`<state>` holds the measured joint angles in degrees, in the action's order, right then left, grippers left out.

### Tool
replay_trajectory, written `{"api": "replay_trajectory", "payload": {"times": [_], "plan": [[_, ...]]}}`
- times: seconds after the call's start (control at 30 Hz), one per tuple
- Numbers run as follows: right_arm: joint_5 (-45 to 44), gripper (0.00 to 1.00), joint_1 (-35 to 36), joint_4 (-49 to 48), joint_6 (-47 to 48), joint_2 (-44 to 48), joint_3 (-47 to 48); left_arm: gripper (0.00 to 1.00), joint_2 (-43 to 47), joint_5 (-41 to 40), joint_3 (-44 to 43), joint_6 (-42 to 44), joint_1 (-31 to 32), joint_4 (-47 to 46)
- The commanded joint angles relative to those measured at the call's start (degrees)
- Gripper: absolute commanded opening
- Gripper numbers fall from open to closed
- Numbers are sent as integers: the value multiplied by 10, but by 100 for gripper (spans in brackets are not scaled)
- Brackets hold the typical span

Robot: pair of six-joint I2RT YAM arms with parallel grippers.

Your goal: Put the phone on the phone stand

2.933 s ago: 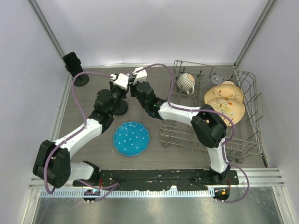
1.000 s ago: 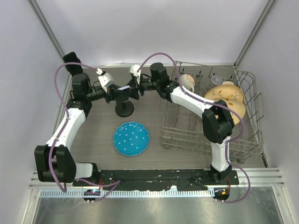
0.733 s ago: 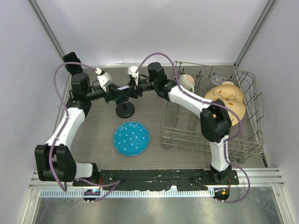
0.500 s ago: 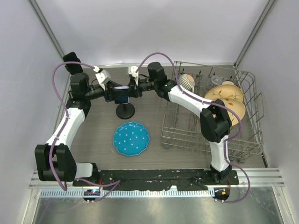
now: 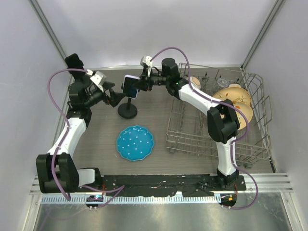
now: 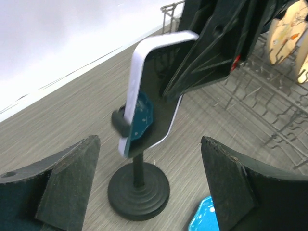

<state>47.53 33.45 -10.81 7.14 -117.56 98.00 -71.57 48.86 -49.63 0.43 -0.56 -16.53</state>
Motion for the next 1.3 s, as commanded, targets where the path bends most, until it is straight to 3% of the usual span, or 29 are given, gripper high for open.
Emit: {"api": "replay_trajectory", "payload": {"times": [0.0, 0.03, 0.27, 0.37, 0.5, 0.73, 0.9, 1.1, 1.27], "plan": [[16, 1, -20, -13, -34, -15, 19, 95, -26, 3, -7, -7, -28, -17], [26, 1, -22, -14, -34, -16, 20, 100, -31, 11, 1, 9, -34, -17], [44, 1, -30, -31, -47, -17, 14, 96, -32, 62, 20, 99, -35, 11], [60, 1, -31, -39, -50, -18, 12, 92, -86, 73, -2, 109, -34, 15], [67, 1, -32, -39, -48, -16, 11, 98, -158, 105, -59, 108, -35, 15], [73, 1, -33, -32, -44, -21, 18, 99, -205, 140, -79, 71, -64, -37], [73, 1, -32, -24, -38, -19, 18, 94, -259, 228, -116, 13, -59, -67], [72, 1, -32, -21, -34, -14, 16, 91, -299, 240, -138, 5, -43, -72], [71, 1, -33, -21, -33, -13, 15, 79, -307, 246, -140, 3, -38, -82]]}}
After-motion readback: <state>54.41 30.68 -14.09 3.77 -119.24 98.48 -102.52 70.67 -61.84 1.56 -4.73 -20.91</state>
